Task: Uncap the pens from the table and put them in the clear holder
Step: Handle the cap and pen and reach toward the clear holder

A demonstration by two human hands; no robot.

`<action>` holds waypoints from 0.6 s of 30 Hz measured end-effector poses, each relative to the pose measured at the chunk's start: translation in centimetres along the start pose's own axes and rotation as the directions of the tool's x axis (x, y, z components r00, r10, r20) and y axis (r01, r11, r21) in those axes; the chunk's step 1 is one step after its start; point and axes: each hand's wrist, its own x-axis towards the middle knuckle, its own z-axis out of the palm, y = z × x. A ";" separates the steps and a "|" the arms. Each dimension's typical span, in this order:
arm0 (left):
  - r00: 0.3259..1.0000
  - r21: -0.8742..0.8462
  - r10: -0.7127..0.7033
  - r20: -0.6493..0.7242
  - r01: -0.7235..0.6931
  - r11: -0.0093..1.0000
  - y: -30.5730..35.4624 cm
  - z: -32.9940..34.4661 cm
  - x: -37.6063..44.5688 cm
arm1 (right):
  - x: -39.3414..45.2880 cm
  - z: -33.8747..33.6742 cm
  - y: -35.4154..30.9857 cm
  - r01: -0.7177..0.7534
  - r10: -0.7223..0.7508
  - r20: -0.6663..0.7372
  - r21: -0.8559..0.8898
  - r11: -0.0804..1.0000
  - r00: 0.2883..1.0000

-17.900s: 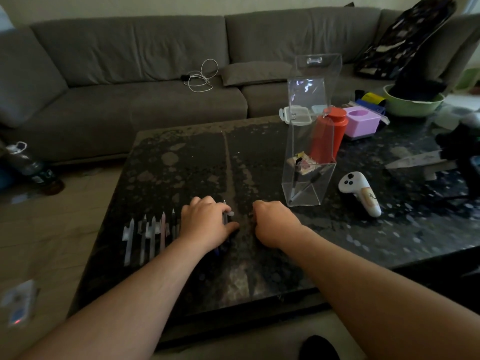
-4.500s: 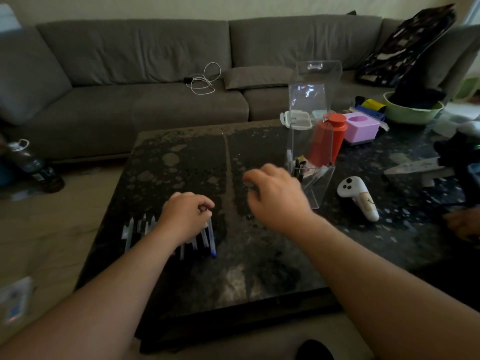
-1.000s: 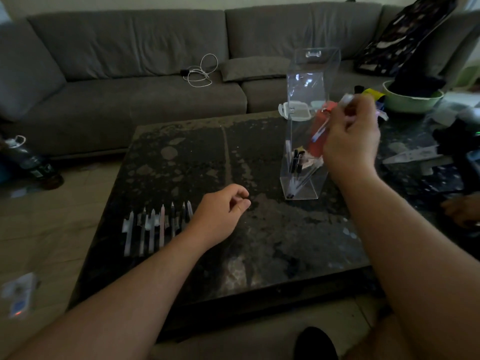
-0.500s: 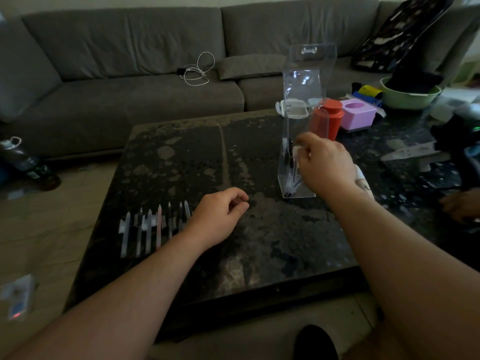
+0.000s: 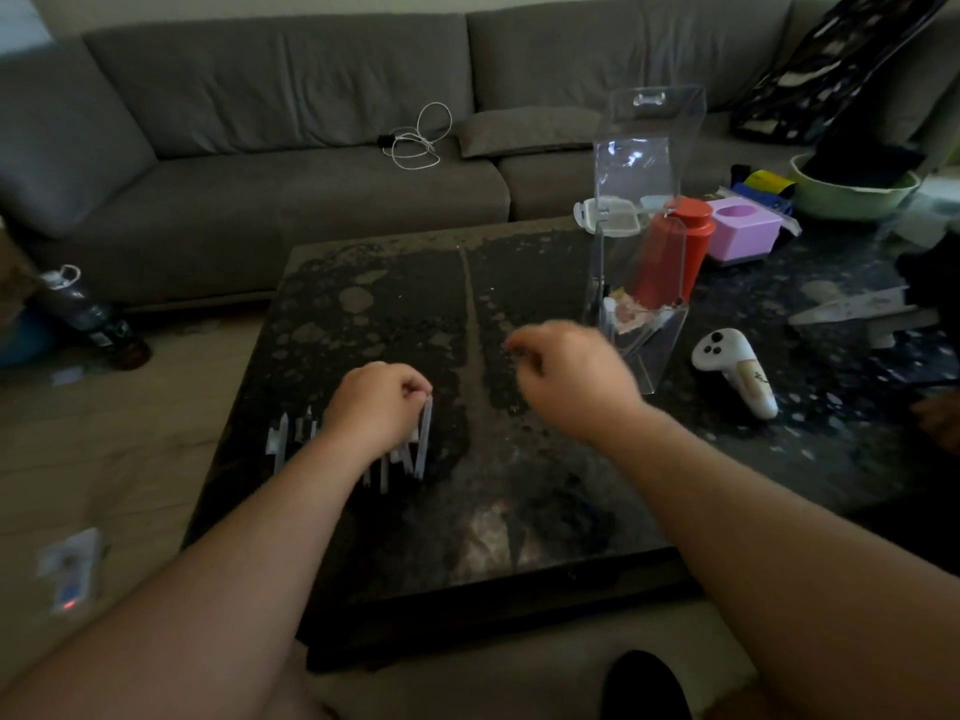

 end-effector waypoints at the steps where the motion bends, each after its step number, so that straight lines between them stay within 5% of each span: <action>1: 0.999 0.016 -0.033 0.001 0.033 0.999 -0.9 -0.1 0.1 | -0.1 1.3 -0.7 0.023 -0.022 0.096 -0.005 1.000 0.995; 4: 0.996 0.042 -0.074 0.053 0.072 0.997 -2.3 -0.3 -0.2 | -0.3 4.2 -2.7 0.054 -0.051 0.290 -0.004 0.999 0.956; 12: 0.994 0.167 -0.047 0.097 0.030 0.985 -2.6 0.1 -0.3 | -0.7 8.1 -5.7 0.131 -0.098 0.546 -0.022 0.991 0.832; 18: 0.992 0.227 -0.071 0.100 0.047 0.973 -2.3 0.4 -0.3 | 0.1 8.0 -5.5 -0.026 0.075 0.468 -0.111 0.993 0.881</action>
